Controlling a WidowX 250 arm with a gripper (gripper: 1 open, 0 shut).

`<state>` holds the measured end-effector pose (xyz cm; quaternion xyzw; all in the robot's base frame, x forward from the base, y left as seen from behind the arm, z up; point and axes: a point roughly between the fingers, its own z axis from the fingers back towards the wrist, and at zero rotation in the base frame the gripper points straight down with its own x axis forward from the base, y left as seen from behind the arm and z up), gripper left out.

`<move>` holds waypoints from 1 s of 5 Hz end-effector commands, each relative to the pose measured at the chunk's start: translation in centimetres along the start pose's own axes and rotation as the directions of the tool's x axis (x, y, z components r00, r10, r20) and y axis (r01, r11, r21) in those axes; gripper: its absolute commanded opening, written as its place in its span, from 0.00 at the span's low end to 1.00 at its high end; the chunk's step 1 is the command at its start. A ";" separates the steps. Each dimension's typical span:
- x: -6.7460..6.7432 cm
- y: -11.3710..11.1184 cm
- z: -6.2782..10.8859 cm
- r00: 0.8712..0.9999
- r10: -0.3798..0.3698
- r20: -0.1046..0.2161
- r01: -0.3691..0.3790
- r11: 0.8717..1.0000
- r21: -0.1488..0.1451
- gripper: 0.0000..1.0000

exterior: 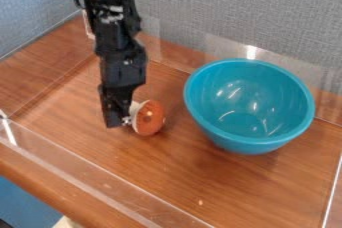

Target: Put the mushroom in the blue bowl

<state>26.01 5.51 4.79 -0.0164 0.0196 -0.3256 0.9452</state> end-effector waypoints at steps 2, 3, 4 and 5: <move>0.2 0.9 3.5 0.998 0.042 0.048 -0.045 0.997 0.059 0.00; 0.4 0.9 4.3 0.998 0.041 0.053 -0.044 0.997 0.064 0.00; 0.8 1.0 4.8 0.998 0.036 0.057 -0.040 0.997 0.070 0.00; 1.4 0.9 5.2 0.998 0.017 0.061 -0.021 0.997 0.080 1.00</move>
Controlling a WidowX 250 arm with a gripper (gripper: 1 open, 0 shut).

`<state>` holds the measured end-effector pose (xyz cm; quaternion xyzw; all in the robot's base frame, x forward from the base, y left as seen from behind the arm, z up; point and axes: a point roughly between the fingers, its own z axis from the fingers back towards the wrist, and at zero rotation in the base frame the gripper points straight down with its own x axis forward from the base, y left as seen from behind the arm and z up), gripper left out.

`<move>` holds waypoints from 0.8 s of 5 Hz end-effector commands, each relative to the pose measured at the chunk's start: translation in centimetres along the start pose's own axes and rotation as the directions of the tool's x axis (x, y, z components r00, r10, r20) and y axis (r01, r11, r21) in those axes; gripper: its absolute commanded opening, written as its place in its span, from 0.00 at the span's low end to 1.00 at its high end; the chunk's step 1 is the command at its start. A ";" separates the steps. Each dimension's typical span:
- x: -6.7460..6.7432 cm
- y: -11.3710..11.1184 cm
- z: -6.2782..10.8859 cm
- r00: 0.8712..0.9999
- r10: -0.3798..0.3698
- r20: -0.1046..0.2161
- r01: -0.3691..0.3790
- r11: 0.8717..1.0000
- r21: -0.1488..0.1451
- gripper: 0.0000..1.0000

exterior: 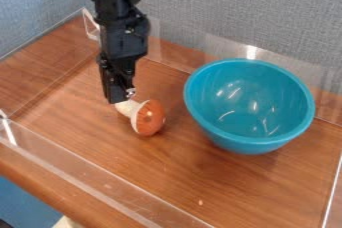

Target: Put the mushroom in the blue bowl

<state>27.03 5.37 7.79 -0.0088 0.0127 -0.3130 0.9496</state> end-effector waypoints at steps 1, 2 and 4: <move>1.0 0.4 2.5 0.998 -0.025 0.053 0.021 0.997 0.068 0.00; 1.1 0.4 2.9 0.998 -0.038 0.053 0.034 0.997 0.074 0.00; 1.7 0.3 4.1 0.996 -0.061 0.064 0.055 0.994 0.093 0.00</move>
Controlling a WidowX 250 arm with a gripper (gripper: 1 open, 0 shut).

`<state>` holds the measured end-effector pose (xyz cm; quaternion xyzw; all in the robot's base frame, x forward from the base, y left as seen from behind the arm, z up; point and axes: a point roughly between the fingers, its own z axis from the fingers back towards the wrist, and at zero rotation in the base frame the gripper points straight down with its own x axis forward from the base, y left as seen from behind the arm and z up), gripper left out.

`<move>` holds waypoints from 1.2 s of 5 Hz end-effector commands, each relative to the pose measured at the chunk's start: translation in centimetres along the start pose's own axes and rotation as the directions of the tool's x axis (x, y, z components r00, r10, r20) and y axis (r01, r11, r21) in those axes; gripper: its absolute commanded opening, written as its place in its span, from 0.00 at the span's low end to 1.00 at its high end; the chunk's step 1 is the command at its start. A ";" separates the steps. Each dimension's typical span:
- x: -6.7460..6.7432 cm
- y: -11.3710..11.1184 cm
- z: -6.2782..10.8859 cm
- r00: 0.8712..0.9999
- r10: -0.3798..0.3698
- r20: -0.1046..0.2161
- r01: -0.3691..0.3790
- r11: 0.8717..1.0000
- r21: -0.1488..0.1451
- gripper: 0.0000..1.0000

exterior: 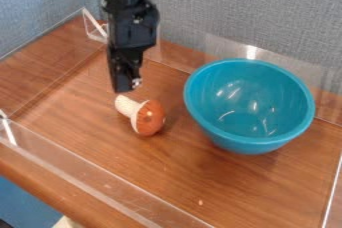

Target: Put the mushroom in the blue bowl

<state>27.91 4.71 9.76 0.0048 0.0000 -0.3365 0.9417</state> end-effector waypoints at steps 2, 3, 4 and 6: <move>1.8 0.5 2.2 0.997 -0.051 0.058 0.047 0.997 0.068 1.00; 2.1 0.7 1.5 0.997 -0.056 0.055 0.053 0.996 0.065 1.00; 2.3 0.8 0.3 0.997 -0.064 0.046 0.061 0.996 0.066 1.00; 2.2 1.0 -1.8 0.996 -0.078 0.031 0.076 0.995 0.061 1.00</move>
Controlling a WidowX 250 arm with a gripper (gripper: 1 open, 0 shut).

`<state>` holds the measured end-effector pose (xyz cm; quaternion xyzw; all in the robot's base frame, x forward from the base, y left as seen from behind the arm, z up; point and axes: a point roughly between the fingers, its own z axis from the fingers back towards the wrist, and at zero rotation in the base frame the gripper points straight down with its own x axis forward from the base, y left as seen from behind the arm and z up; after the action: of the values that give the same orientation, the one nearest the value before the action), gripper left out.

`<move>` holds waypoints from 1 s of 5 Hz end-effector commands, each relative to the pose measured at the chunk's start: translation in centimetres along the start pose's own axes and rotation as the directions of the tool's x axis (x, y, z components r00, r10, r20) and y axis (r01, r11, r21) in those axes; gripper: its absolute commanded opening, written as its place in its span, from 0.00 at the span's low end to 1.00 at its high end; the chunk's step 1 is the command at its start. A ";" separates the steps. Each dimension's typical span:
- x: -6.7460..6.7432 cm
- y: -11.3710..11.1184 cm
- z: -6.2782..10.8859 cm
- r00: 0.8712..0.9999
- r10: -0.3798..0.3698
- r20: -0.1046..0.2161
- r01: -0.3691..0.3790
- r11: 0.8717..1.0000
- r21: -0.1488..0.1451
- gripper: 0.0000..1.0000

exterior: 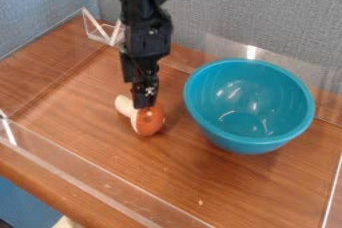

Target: Put the mushroom in the blue bowl

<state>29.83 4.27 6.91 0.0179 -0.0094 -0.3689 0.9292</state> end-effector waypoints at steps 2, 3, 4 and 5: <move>0.3 0.3 -0.1 1.000 -0.011 0.018 0.011 1.000 0.028 1.00; 0.2 0.4 -0.6 1.000 -0.012 0.015 0.011 1.000 0.028 1.00; 0.2 0.4 -1.1 1.000 -0.016 0.013 0.015 1.000 0.024 1.00; 0.2 0.5 -1.5 1.000 -0.018 0.010 0.017 1.000 0.022 1.00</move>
<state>30.03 4.33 4.88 0.0184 -0.0073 -0.3766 0.9262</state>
